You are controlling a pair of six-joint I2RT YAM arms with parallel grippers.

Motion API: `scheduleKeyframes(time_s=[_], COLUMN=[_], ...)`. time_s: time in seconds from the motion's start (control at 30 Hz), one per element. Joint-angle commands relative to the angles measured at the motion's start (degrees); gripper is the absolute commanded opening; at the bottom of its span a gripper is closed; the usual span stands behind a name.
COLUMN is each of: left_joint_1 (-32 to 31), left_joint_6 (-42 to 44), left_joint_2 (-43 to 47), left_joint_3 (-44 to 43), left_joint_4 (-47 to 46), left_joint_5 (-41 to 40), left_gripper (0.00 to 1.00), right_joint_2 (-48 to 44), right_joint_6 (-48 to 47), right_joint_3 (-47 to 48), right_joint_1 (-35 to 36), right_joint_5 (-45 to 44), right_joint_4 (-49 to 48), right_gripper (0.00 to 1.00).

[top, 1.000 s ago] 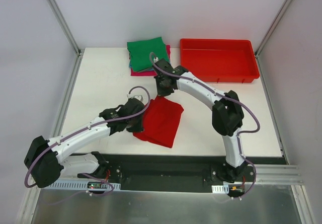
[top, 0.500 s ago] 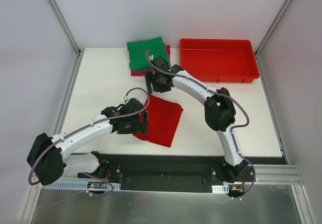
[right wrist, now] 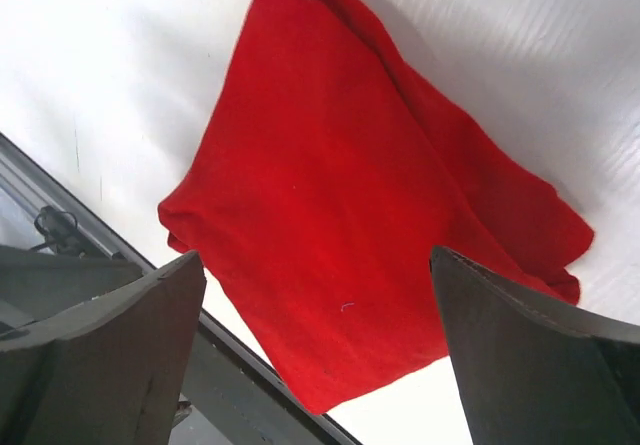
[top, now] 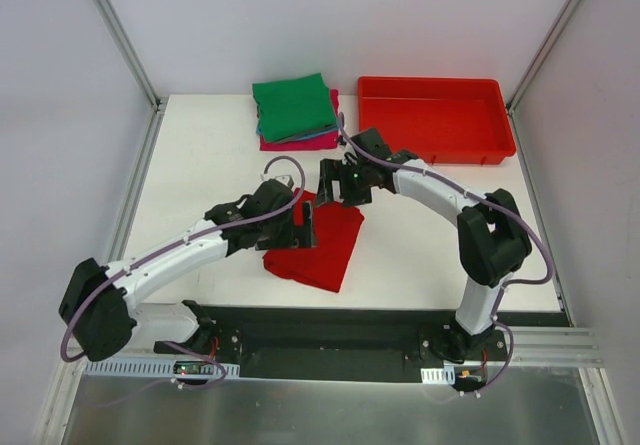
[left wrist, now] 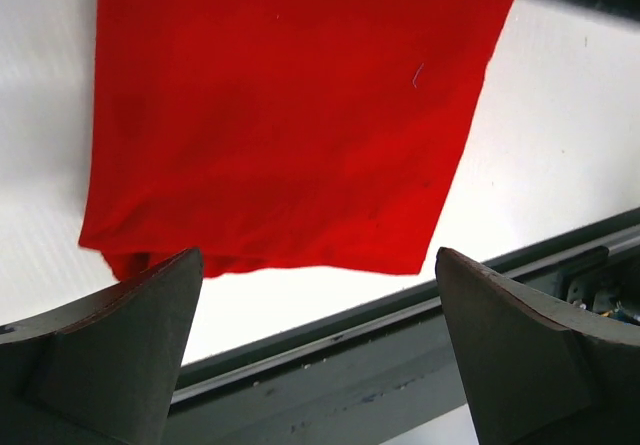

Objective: Fold and stack the t-shirts
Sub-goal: Put the neatly folded tshirt into the corner of the board with both arms

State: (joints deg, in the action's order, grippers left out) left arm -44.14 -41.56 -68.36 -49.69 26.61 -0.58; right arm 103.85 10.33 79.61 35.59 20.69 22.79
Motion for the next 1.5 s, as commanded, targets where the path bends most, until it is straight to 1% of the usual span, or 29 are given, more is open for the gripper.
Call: scheduleKeyframes(time_s=[0.0, 0.2, 0.33, 0.43, 0.53, 0.63, 0.7, 0.77, 0.8, 0.87, 0.97, 1.03, 1.1, 1.17, 1.23, 1.33, 1.47], left_joint_1=[0.55, 0.81, 0.98, 2.04, 4.14, 6.60, 7.84, 8.19, 8.19, 8.19, 8.72, 9.16, 9.25, 9.25, 9.16, 9.16, 9.07], left_joint_6=[-0.63, -0.98, -2.99, -4.05, -4.84, -5.28, -5.37, -5.90, -5.90, -5.81, -5.02, -4.50, -4.14, -3.97, -3.44, -2.48, -0.10], left_joint_2=[-5.11, -8.37, -10.91, -14.16, -17.24, -19.35, -20.41, -22.07, -22.78, -24.36, -26.38, -27.35, -28.05, -28.32, -27.97, -25.61, -19.55], left_joint_3=[-2.34, -1.29, 0.21, 1.00, 1.79, 2.67, 3.02, 2.67, 2.32, 1.10, -1.97, -3.56, -4.88, -5.06, -4.89, -2.96, 0.90], left_joint_4=[-5.77, -9.20, -10.96, -11.49, -11.67, -12.72, -14.04, -15.44, -16.14, -17.55, -18.00, -18.61, -19.23, -20.80, -22.38, -23.80, -23.97], left_joint_5=[0.93, 0.93, -4.41, -6.45, -5.40, -4.44, -3.47, -2.59, -1.63, -0.92, -0.48, 0.49, 3.12, 6.54, 9.97, 11.65, 12.53], left_gripper=[0.99, 0.99, 0.99, 0.99, 0.99, 0.99, 0.99, 0.99, 0.99, 0.99, 0.99, 0.99, 0.99, 0.99, 0.99, 0.99, 0.99], right_joint_2=[1.08, 9.69, 13.48, 13.31, 10.77, 6.20, 2.86, -0.13, -2.14, -5.14, -9.88, -12.09, -13.58, -15.60, -17.10, -19.30, -22.11], right_joint_6=[1.54, 1.89, 3.12, 2.94, 4.34, 9.42, 14.95, 21.11, 23.83, 27.27, 33.24, 38.69, 43.18, 45.21, 44.35, 41.71, 36.53], right_joint_3=[-2.89, -0.25, 0.19, -1.47, -6.12, -13.58, -20.25, -27.55, -31.06, -35.56, -42.14, -46.63, -50.59, -52.45, -52.02, -50.27, -46.93], right_joint_1=[0.09, -0.35, -0.35, -0.35, -0.44, -0.44, -0.35, 0.17, 1.05, 3.15, 8.16, 11.32, 13.00, 13.71, 13.89, 13.10, 10.12], right_joint_5=[8.49, 9.72, 10.69, 9.46, 7.27, 4.02, 3.83, 5.85, 5.16, 1.92, -5.63, -10.03, -12.68, -16.36, -18.48, -19.37, -18.84], right_joint_4=[-6.26, -8.63, -10.92, -11.62, -13.64, -16.89, -22.05, -31.18, -34.18, -36.06, -38.51, -43.15, -50.87, -54.24, -54.16, -52.06, -46.79], right_gripper=[0.96, 0.96, 0.96, 0.96, 0.96, 0.96, 0.96, 0.96, 0.96, 0.96, 0.96, 0.96, 0.96, 0.96, 0.96, 0.96, 0.96])
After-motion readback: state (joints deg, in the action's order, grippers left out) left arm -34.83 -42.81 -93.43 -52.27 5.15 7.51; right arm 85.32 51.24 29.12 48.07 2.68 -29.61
